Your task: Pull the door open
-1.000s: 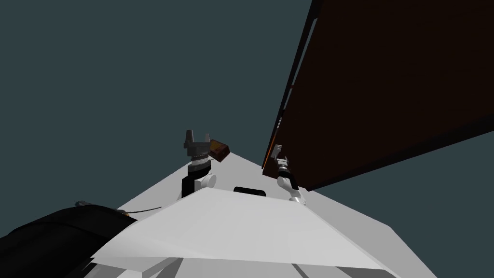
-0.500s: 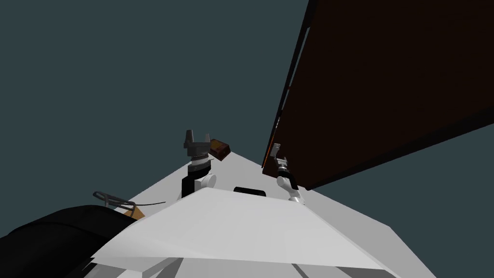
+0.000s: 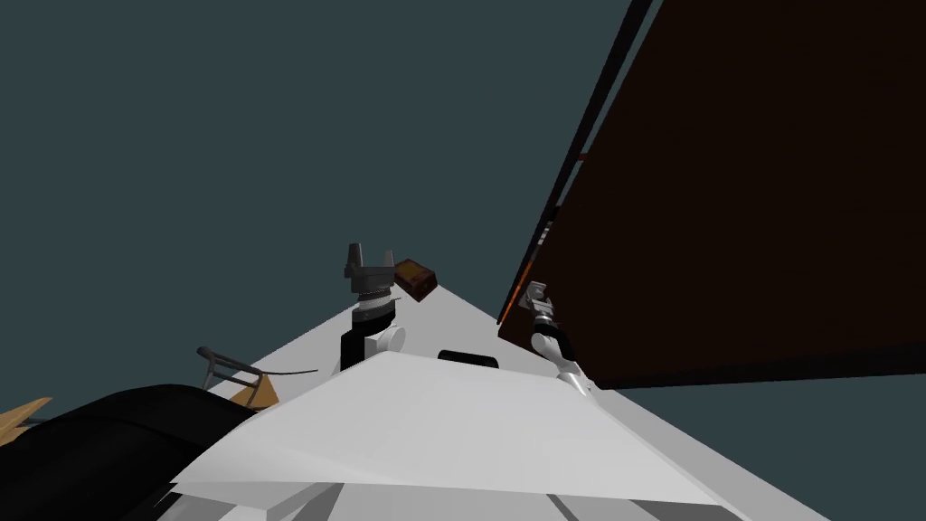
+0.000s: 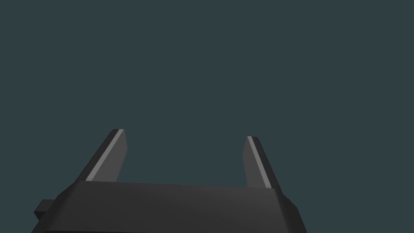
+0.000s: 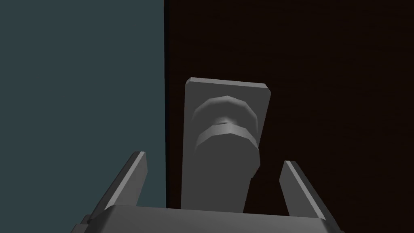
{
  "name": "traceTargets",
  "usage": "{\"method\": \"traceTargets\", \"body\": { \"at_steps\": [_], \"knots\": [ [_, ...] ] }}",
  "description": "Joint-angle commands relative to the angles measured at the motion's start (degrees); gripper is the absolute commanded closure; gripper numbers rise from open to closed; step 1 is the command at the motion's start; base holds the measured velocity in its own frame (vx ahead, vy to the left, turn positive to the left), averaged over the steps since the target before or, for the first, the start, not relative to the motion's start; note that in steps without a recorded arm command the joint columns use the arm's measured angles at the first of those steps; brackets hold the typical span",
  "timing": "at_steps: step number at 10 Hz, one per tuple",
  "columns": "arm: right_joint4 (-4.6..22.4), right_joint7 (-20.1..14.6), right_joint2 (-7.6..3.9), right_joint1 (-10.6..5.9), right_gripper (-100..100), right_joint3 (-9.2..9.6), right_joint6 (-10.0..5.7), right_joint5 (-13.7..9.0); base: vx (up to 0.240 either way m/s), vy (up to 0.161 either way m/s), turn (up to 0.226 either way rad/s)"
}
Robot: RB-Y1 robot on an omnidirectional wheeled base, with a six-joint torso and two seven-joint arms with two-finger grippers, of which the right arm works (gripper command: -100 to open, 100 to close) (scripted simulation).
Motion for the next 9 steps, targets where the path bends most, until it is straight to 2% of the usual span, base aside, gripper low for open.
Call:
{"method": "traceTargets", "body": {
  "at_steps": [1,2,3,8,9],
  "knots": [
    [0.26,-0.68,-1.28,0.23,-100,-1.46,-0.06,-0.96,0.214,-0.033,0.145],
    [0.75,-0.53,-0.63,-0.1,-100,-0.61,-0.53,-0.44,0.098,-0.019,0.032],
    [0.75,-0.53,-0.63,-0.1,100,-0.61,-0.53,-0.44,-0.01,-0.003,-0.042],
    [0.75,-0.53,-0.63,-0.1,100,-0.61,-0.53,-0.44,-0.02,0.001,0.0],
    [0.66,-1.66,-1.65,0.41,100,0.08,-0.48,-0.47,-0.115,-0.021,0.131]
  ]
}}
